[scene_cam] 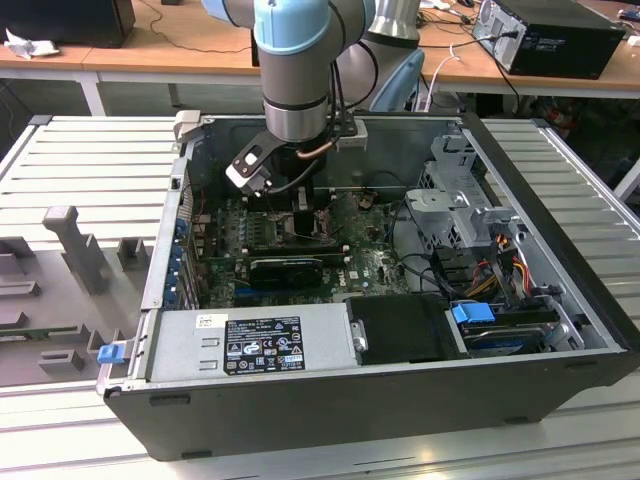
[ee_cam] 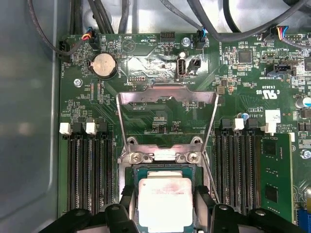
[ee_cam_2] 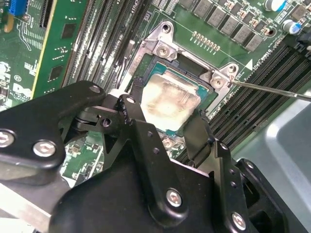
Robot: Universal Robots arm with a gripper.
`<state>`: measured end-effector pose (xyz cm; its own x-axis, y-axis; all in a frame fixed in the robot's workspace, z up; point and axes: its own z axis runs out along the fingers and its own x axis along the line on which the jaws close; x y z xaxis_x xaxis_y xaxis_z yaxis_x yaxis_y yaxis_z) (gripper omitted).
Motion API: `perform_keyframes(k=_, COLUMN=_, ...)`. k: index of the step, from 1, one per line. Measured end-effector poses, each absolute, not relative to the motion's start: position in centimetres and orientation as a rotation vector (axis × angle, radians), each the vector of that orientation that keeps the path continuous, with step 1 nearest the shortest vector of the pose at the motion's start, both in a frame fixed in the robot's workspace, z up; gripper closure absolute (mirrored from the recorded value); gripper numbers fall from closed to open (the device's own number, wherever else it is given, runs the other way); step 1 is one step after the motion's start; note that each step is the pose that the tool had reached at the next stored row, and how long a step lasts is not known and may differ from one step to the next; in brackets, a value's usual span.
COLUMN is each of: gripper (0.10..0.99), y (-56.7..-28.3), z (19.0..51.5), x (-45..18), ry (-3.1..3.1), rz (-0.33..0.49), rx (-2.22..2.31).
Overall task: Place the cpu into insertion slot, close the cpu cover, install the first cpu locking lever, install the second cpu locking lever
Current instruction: 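Place the cpu into insertion slot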
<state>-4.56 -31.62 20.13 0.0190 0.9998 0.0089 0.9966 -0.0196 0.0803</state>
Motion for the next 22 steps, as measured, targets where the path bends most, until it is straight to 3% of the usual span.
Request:
perform_keyframes(k=8, gripper=0.498, y=-31.6, z=21.2, x=-4.6, ry=2.165, rz=0.091, rx=2.207)
perform_keyframes(k=14, gripper=0.867, y=-31.6, z=21.7, x=-4.6, ry=2.164, rz=0.088, rx=2.206)
perform_keyframes(k=15, gripper=0.980, y=-31.6, z=21.8, x=-4.6, ry=2.164, rz=0.087, rx=2.206)
perform_keyframes(k=22, gripper=0.980, y=-31.6, z=22.0, x=-4.6, ry=2.163, rz=0.084, rx=2.205)
